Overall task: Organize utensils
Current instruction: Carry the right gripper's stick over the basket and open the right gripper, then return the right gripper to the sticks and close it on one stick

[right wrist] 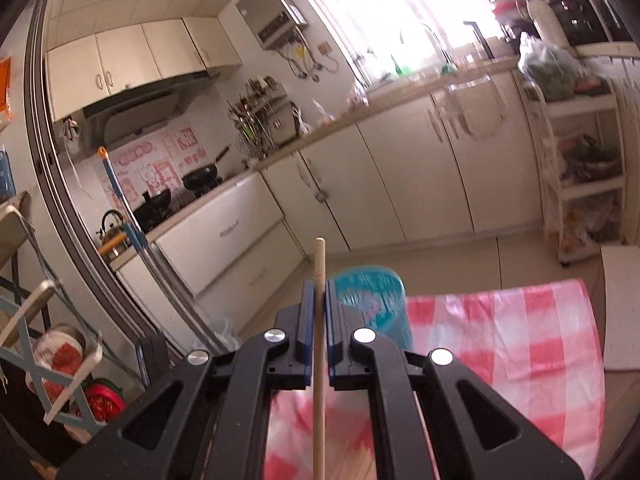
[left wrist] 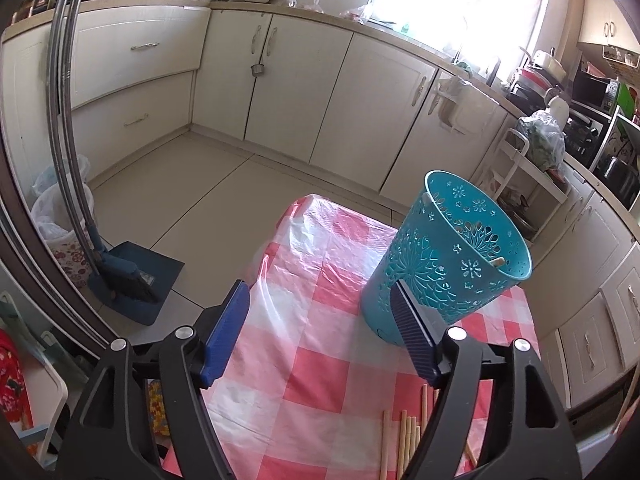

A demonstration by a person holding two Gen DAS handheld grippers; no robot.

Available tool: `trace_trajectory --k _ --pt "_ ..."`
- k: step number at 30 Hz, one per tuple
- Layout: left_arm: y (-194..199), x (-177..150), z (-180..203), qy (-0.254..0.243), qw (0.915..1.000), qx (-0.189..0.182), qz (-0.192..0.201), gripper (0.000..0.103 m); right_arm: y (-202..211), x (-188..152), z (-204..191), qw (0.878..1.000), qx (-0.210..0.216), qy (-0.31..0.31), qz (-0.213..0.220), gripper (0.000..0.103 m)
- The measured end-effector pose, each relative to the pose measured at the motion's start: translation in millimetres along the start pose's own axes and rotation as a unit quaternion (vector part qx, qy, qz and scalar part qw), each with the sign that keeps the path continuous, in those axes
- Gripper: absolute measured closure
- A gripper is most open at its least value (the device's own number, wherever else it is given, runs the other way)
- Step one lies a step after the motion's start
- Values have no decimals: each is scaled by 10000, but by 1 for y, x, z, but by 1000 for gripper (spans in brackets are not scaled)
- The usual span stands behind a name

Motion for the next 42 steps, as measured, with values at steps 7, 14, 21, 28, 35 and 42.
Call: trace_trajectory --k 7,14,21,28,35,42 --pt "-7 5 -14 289 9995 38 -119 31 -81 37 -4 9945 -571 127 874 97" --pt "-10 8 -23 475 9987 33 -184 29 -128 11 35 9900 -1265 24 628 97" --pt "-37 9 -31 743 9955 258 -519 27 -130 -23 52 9921 -1238 155 -110 95" --pt "-103 34 -28 576 9904 862 -920 23 -128 -43 87 9879 -1190 -553 -825 64" --pt "-156 36 -6 83 9907 434 -1287 23 -133 -63 95 9817 -561 -968 -1542 63" --pt "-143 26 26 -284 9905 56 -1344 24 -108 -70 104 9765 -522 -1461 -1494 52"
Point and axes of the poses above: each gripper's, at about its wrist camera, not at the fingertips, and y roughly against the way its jaws point, z to its right, x to its top, the point moved 1 cm from there along -y, roughly the way its jaws point, and after that the axes turned 1 degree about x, right-handed, at the moved point
